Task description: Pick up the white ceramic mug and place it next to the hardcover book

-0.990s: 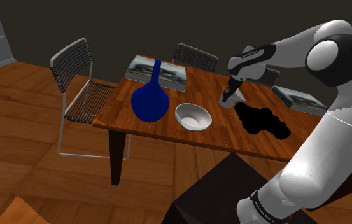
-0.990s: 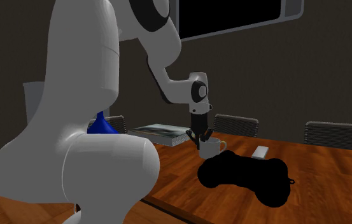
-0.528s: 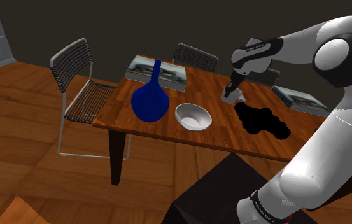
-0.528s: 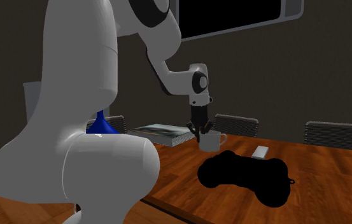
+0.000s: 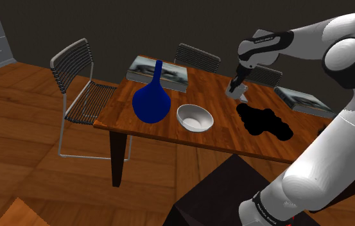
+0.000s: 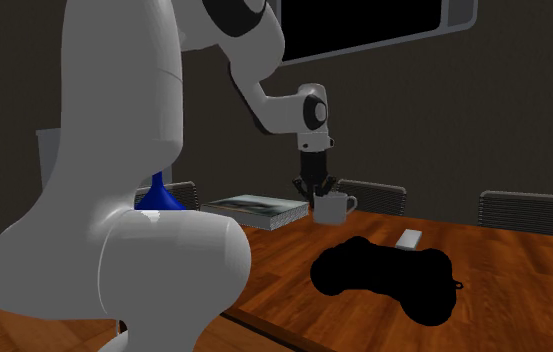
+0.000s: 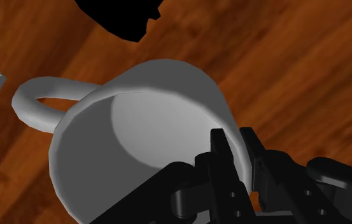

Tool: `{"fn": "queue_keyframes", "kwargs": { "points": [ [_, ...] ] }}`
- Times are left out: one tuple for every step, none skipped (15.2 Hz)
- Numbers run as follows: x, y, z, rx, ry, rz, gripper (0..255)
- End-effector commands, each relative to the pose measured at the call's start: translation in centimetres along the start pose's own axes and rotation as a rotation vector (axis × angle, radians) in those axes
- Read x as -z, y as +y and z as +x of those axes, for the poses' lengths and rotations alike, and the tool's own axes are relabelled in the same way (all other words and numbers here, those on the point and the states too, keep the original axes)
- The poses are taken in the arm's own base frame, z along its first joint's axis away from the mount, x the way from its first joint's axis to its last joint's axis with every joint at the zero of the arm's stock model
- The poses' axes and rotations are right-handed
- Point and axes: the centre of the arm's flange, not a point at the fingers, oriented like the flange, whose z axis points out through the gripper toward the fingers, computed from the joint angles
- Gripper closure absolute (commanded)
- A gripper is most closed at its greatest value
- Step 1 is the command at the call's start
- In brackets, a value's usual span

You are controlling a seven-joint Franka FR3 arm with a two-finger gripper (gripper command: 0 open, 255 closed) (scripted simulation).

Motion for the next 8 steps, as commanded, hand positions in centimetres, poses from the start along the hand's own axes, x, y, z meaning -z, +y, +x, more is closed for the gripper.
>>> {"fn": "queue_keyframes", "kwargs": {
  "points": [
    [1.1,0.0,0.0,0.000,0.000,0.000,255],
    [1.7,0.0,0.0,0.000,0.000,0.000,255],
    [2.2,0.1,0.1,0.000,0.000,0.000,255],
    [2.7,0.1,0.1,0.000,0.000,0.000,255],
    [3.2,0.1,0.1,0.000,0.000,0.000,255],
    [3.8,0.2,0.2,0.000,0.000,0.000,255],
    [4.3,0.2,0.2,0.000,0.000,0.000,255],
    [4.6,0.2,0.2,0.000,0.000,0.000,255]
  ]
}}
